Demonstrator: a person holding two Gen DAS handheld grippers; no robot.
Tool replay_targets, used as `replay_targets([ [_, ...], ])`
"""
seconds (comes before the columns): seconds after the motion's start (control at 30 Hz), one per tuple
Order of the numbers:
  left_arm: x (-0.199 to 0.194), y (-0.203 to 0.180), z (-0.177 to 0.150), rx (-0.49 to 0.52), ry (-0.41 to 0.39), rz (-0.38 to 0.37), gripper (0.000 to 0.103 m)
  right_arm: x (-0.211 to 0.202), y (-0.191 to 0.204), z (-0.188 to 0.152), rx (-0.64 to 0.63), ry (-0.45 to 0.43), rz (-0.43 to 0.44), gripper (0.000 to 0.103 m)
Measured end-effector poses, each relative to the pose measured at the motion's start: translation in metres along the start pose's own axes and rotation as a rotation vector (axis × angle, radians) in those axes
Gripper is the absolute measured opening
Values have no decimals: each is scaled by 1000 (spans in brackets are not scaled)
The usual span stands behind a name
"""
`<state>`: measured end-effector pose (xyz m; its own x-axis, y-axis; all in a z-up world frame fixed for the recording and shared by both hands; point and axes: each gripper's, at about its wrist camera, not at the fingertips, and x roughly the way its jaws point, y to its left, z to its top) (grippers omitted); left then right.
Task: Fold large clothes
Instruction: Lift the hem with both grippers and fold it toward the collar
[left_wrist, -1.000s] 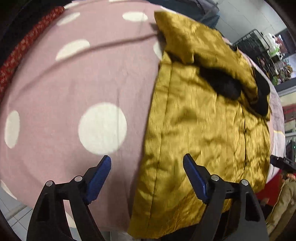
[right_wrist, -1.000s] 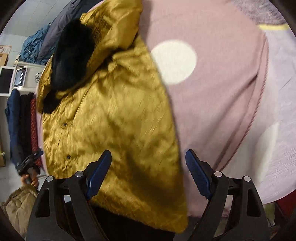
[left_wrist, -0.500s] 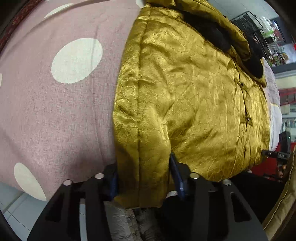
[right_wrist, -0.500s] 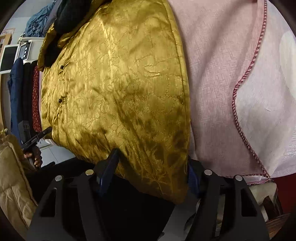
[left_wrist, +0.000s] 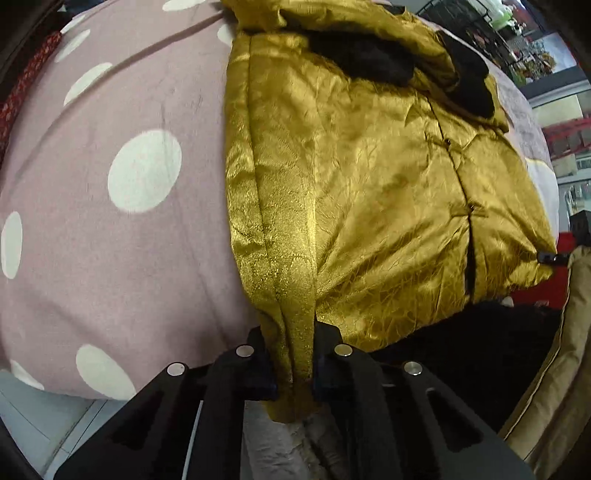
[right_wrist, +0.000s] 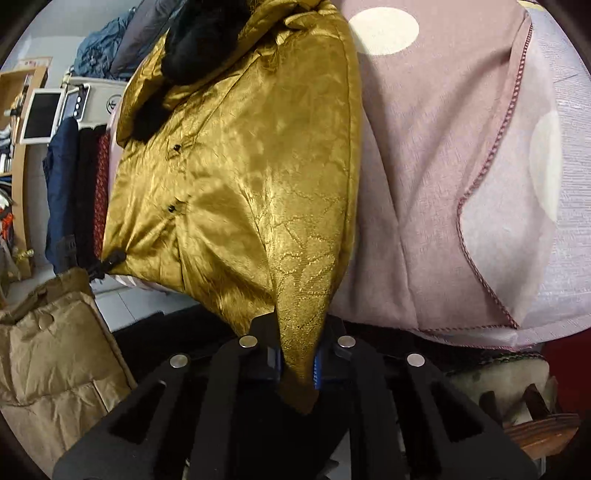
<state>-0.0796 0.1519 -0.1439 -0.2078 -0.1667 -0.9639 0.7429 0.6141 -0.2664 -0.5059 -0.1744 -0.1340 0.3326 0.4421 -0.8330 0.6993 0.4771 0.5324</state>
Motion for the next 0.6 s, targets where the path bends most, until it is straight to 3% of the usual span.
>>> replay_targets([
  [0.17,11,1,-17,-51,50,-21,10,16,-14,-11,76,46,14,11],
  [0.3,5,0,-9,-113,22,-64,10,18,-8,1,102,23,44,11],
  [0.43,-26,-1,25,-108,-79,-87,10,-6,12,43,63,-82,71,11],
  [0.6,-68,3,101,-119,-245,-93,10,-47,37,113,-4,-240,41,11],
])
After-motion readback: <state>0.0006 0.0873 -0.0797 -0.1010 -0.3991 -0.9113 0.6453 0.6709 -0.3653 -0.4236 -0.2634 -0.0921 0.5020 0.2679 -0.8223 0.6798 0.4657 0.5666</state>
